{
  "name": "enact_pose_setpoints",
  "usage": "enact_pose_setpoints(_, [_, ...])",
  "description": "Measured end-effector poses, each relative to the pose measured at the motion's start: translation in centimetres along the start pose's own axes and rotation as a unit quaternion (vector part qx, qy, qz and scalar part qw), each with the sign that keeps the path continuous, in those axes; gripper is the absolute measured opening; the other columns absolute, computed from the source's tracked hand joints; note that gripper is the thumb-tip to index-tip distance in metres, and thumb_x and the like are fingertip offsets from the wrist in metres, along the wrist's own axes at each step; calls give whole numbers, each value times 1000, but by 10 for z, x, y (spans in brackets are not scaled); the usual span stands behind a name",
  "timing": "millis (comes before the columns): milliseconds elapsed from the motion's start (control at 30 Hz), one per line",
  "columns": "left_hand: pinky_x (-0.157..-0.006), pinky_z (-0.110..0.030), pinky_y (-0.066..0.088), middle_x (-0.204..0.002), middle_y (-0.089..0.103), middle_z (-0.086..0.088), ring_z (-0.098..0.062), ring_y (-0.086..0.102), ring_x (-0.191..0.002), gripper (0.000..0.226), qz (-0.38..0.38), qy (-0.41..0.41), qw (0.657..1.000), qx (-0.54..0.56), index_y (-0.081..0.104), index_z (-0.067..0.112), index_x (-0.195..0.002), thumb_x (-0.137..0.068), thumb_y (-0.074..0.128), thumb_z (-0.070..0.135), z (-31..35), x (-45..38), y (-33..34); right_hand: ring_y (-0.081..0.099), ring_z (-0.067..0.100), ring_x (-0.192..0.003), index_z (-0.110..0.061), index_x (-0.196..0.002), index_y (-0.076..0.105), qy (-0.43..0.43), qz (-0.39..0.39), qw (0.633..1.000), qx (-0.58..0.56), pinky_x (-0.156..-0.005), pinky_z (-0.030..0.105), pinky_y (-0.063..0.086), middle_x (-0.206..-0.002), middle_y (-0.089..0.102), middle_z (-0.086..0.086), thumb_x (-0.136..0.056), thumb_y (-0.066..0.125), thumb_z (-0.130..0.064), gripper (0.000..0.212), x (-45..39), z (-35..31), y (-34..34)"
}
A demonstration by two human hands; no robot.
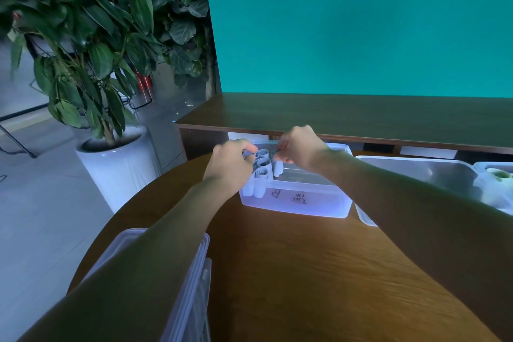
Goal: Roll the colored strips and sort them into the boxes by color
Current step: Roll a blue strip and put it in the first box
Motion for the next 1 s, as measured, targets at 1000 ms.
enact_pose_setpoints(1000, [-67, -24, 53, -115, 69, -1, -16, 64, -87, 22, 0, 14, 1000, -25, 72, 27, -113, -100, 57, 19, 1, 0, 1, 74, 23, -86, -4, -99, 78, 12, 13, 997, -78, -86, 30, 58, -91, 77, 12, -87, 78, -11, 14, 2, 12, 0])
Point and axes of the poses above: each hand's wrist, its own x-axis away from the middle knuckle, its own y-axis out of the palm, z = x × y, the point moved 5 cm from there along -x, towards the middle knuckle
